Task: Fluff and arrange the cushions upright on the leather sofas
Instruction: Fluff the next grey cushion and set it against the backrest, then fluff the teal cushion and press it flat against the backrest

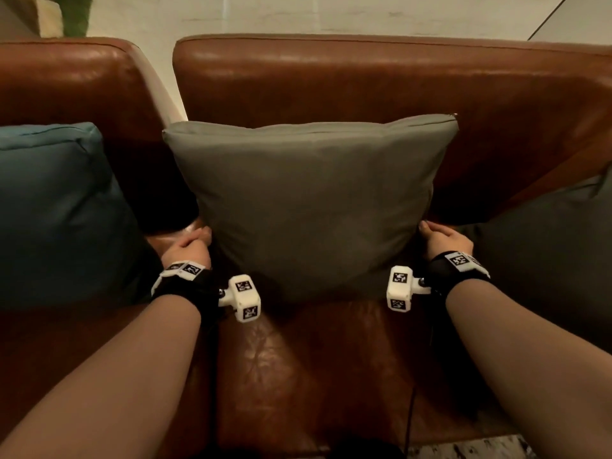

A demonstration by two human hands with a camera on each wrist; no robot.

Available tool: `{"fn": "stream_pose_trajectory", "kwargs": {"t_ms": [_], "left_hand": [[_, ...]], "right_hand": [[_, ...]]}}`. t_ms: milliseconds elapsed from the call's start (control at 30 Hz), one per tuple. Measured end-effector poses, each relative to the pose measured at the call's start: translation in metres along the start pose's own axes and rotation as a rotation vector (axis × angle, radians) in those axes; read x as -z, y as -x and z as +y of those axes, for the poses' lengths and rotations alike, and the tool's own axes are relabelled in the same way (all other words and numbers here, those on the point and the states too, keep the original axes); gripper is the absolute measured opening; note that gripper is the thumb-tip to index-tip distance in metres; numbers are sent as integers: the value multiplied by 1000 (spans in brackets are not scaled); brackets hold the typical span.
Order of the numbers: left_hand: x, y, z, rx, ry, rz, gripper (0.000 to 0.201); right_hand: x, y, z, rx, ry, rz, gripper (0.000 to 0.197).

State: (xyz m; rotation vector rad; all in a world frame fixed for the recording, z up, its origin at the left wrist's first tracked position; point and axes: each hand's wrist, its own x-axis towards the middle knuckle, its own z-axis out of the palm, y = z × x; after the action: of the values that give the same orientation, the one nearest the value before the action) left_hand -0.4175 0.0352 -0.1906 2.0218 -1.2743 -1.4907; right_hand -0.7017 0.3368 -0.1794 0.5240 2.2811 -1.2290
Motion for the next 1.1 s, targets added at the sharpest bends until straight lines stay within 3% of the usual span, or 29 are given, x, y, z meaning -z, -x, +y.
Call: {"fn": "stream_pose_trajectory", "kwargs": {"t_ms": [100, 200, 300, 467, 567, 633, 767, 900, 967, 1033, 1100], "left_hand": [[4, -11, 0, 21, 19, -15, 24], [2, -7, 5, -45, -61, 18, 14], [0, 4, 14, -178, -283, 81, 19], [13, 40, 29, -423, -450, 49, 32], [34, 64, 38, -608, -426, -30, 16], [55, 77, 50, -785, -417, -102, 4], [127, 76, 95, -1033, -341, -179, 9], [208, 10, 144, -1191, -375, -38, 23], [237, -42, 155, -1144, -585, -2, 36], [262, -99, 158, -1053, -927, -26, 48], [288, -152, 155, -1116, -1181, -67, 53]], "right_hand": [[3, -2, -3, -25, -16, 16, 11], [5, -6, -4, -22, 20, 24, 6], [5, -14, -3, 55, 66, -10, 5], [11, 43, -46, 444, 109, 160, 15], [-9, 100, -72, 728, 94, 43, 24], [-37, 138, -82, 835, 104, -97, 29], [-112, 228, -108, 979, 178, -356, 28], [-208, 320, -141, 1213, 268, -419, 15], [-272, 358, -152, 1348, 305, -414, 13], [-343, 382, -155, 1434, 399, -435, 25], [-406, 389, -147, 1486, 662, -368, 41]]}}
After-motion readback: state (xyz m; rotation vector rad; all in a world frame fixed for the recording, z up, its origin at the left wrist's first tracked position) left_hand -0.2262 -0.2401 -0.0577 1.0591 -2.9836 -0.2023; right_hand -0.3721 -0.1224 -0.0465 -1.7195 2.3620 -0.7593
